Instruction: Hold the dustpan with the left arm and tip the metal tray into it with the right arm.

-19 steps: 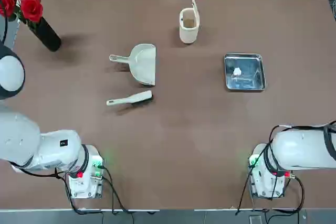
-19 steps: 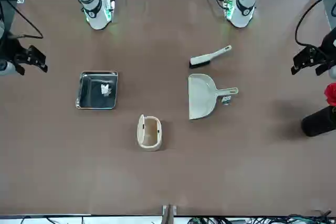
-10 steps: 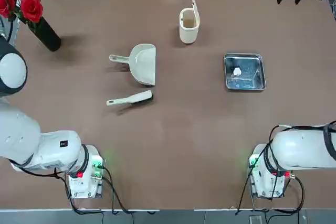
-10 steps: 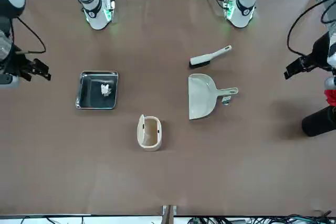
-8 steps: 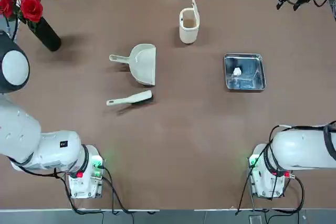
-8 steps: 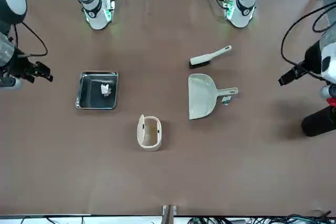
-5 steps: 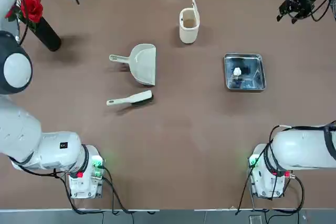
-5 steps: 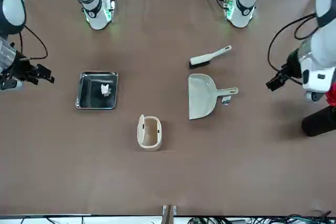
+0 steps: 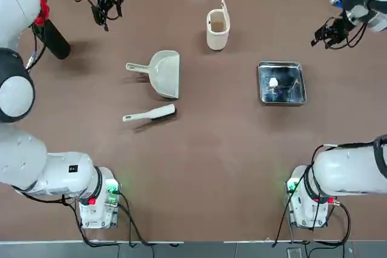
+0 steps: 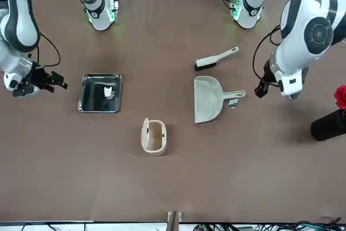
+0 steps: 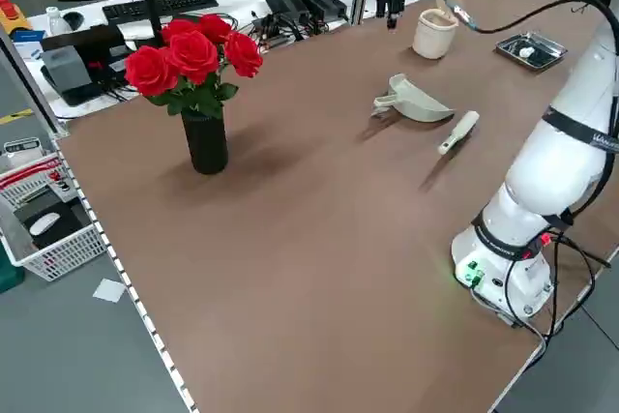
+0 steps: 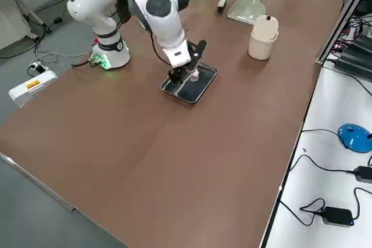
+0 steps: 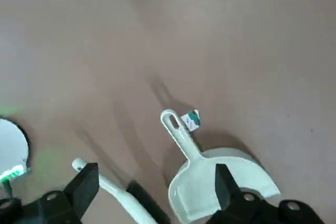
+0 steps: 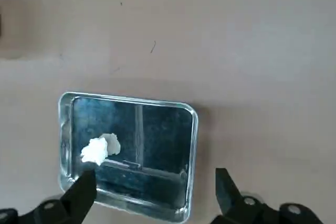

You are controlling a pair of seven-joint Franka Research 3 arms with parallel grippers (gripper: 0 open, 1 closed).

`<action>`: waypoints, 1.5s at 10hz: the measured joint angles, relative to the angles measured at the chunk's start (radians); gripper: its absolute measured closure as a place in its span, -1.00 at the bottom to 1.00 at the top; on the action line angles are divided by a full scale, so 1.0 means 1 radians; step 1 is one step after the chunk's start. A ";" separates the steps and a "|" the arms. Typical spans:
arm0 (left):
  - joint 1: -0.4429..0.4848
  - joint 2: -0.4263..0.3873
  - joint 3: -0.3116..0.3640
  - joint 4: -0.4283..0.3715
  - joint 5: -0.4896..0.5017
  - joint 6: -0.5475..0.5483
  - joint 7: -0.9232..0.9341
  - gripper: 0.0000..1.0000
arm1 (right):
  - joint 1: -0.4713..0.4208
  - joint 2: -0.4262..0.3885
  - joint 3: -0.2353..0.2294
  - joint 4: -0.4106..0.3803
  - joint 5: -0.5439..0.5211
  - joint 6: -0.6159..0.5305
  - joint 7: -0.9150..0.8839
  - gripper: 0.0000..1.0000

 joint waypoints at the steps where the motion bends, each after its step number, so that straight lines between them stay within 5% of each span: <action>1: 0.000 -0.005 -0.009 -0.040 0.000 0.047 -0.076 -0.91 | -0.005 0.061 -0.008 -0.003 0.061 0.031 -0.093 -1.00; 7: -0.001 0.038 -0.040 -0.296 0.021 0.405 -0.436 -0.91 | -0.008 0.263 -0.014 -0.001 0.190 0.094 -0.288 -0.97; 11: -0.035 0.100 -0.070 -0.417 0.181 0.606 -0.663 -0.90 | -0.013 0.299 -0.016 -0.002 0.232 0.115 -0.329 -0.57; 15: -0.043 0.175 -0.070 -0.420 0.322 0.707 -0.784 -0.90 | -0.013 0.327 -0.015 -0.008 0.263 0.130 -0.338 -0.28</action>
